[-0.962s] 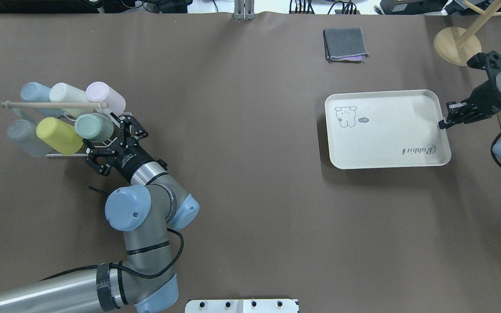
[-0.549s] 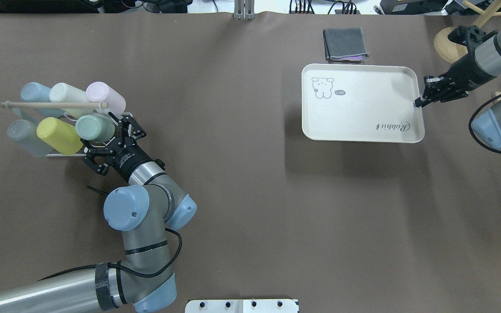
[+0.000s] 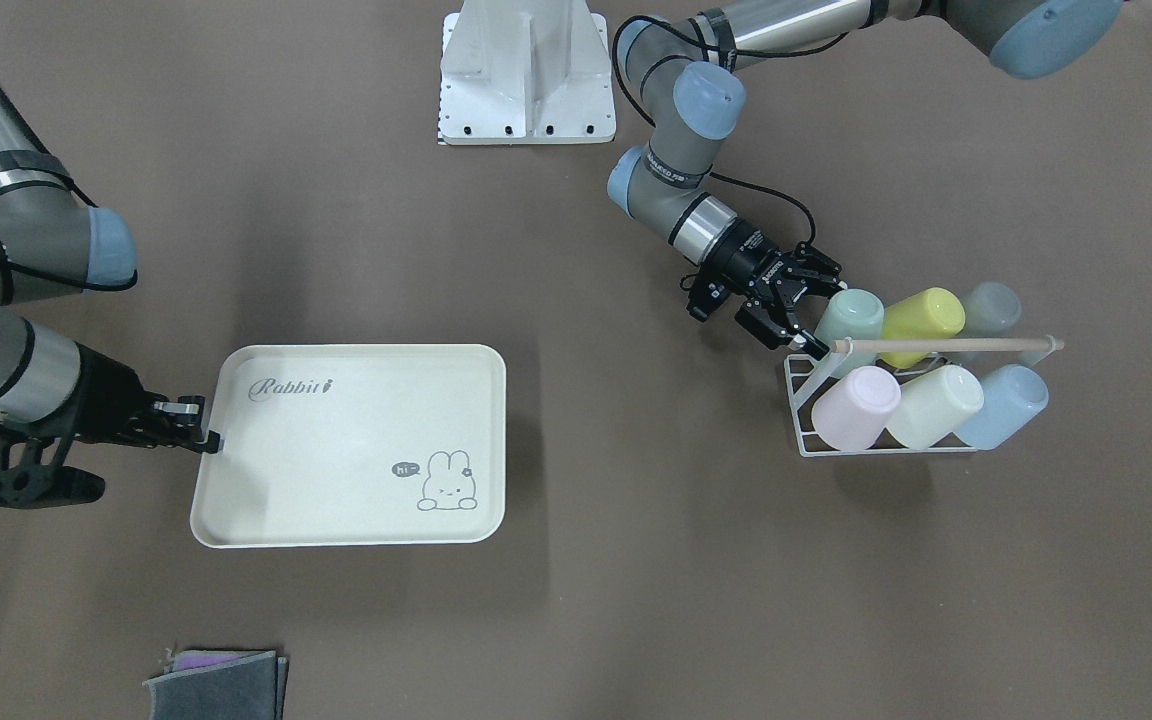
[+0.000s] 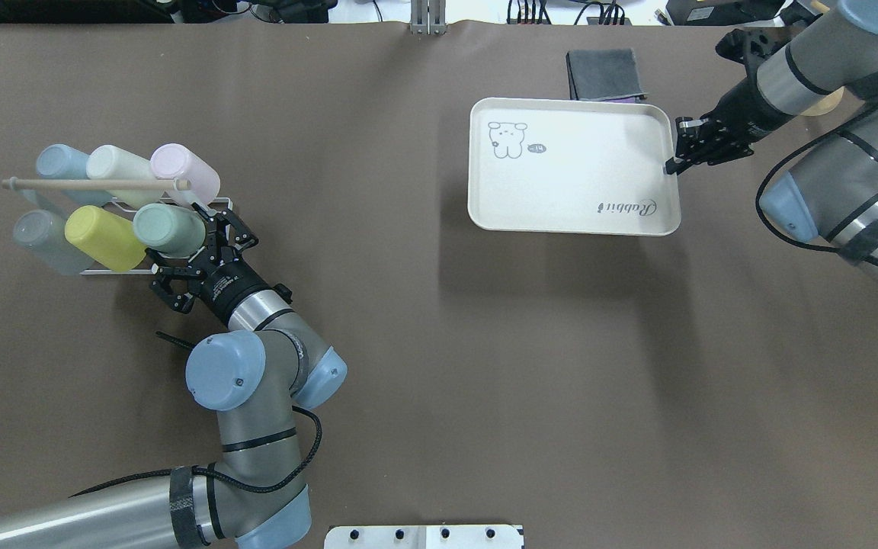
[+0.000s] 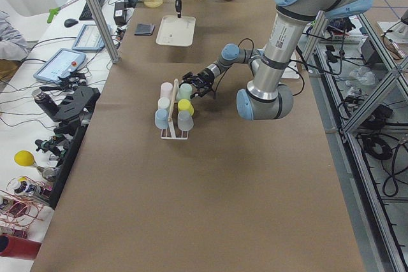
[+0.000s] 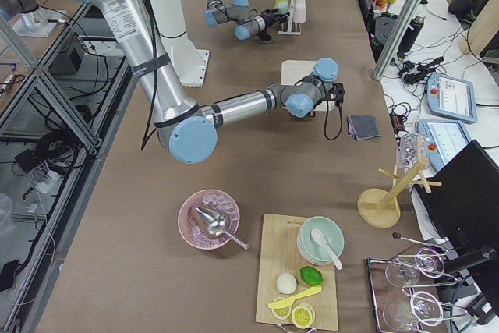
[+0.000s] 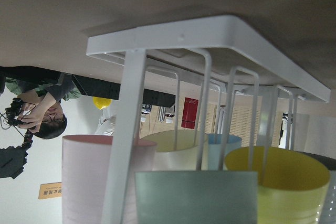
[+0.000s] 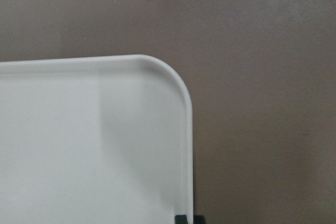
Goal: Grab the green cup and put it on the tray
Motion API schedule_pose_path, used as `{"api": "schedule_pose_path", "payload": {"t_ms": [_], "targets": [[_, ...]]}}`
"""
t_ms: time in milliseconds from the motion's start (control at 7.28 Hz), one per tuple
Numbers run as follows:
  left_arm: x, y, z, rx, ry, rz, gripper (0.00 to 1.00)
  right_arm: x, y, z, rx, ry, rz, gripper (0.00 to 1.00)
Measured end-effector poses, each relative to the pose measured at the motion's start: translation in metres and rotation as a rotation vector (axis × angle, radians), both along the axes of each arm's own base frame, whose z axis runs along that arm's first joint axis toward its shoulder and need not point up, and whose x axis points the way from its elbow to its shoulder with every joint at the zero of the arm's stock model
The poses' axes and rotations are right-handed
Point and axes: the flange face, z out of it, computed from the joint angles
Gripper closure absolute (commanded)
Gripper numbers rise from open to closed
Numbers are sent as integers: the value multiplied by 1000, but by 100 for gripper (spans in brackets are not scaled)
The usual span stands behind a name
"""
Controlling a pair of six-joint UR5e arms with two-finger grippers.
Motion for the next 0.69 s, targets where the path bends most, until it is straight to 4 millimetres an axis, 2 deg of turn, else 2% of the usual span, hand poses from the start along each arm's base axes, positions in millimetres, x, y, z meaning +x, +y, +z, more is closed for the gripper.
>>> {"api": "schedule_pose_path", "payload": {"t_ms": [137,275,412,687], "targets": [[-2,2,3,4,-5,-17,12,-37,3,-17,14,15,-3,100],[-6,3,6,13,-10,-42,25,-70,7,-34,25,25,-5,100],[-8,5,7,18,-15,-56,42,-95,11,-49,34,28,-7,100],[-8,7,9,20,-20,-63,83,-126,12,-74,34,22,-12,100]]}}
